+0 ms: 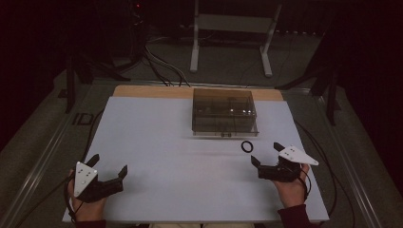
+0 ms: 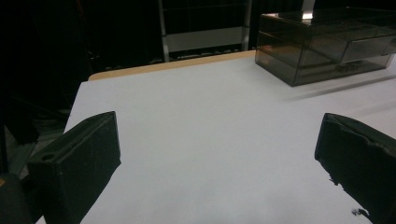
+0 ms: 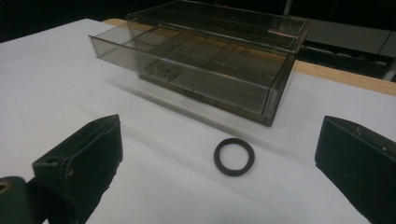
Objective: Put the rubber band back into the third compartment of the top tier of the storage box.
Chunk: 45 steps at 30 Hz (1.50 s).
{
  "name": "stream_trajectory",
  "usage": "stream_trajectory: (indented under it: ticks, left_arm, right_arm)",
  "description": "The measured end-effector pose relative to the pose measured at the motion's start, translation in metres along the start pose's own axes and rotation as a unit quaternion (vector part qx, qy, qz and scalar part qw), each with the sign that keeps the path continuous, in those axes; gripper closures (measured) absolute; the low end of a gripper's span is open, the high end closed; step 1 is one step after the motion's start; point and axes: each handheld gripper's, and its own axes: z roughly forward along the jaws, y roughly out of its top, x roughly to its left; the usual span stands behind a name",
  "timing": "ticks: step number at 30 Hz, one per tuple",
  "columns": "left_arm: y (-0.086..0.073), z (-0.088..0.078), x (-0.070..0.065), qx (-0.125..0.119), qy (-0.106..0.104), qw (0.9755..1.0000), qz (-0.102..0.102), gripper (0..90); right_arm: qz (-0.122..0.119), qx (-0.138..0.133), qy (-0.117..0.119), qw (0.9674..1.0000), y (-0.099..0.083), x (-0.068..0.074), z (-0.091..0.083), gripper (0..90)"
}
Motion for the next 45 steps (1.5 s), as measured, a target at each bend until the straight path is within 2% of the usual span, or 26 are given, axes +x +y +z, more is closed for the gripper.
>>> stream_trajectory:
  ticks: [10, 21, 32, 38, 41, 45]
  left_arm:
    - [0.0, 0.0, -0.001, 0.002, 0.006, 1.0, 0.004, 1.0]
    - [0.0, 0.001, -0.001, 0.003, 0.008, 1.0, 0.005, 1.0]
    - [-0.001, 0.001, -0.002, 0.004, 0.009, 0.9999, 0.006, 1.0]
    - [-0.001, 0.001, -0.002, 0.003, 0.01, 0.9999, 0.006, 1.0]
    - [-0.001, 0.002, -0.003, 0.004, 0.011, 0.9999, 0.006, 1.0]
    - [-0.001, 0.002, -0.004, 0.005, 0.009, 0.9999, 0.009, 1.0]
  right_arm:
    - [0.007, 0.036, -0.012, 0.9993, 0.011, -0.008, 0.02, 1.4]
    - [0.018, 0.074, -0.017, 0.9969, 0.01, -0.021, 0.043, 1.6]
    - [0.032, 0.107, -0.025, 0.9934, 0.004, -0.025, 0.065, 5.8]
    - [0.042, 0.139, -0.034, 0.9888, -0.002, -0.029, 0.078, 17.5]
    - [0.044, 0.154, -0.044, 0.9862, -0.005, -0.029, 0.084, 26.8]
    - [0.03, 0.162, -0.042, 0.9854, -0.007, -0.028, 0.089, 41.6]
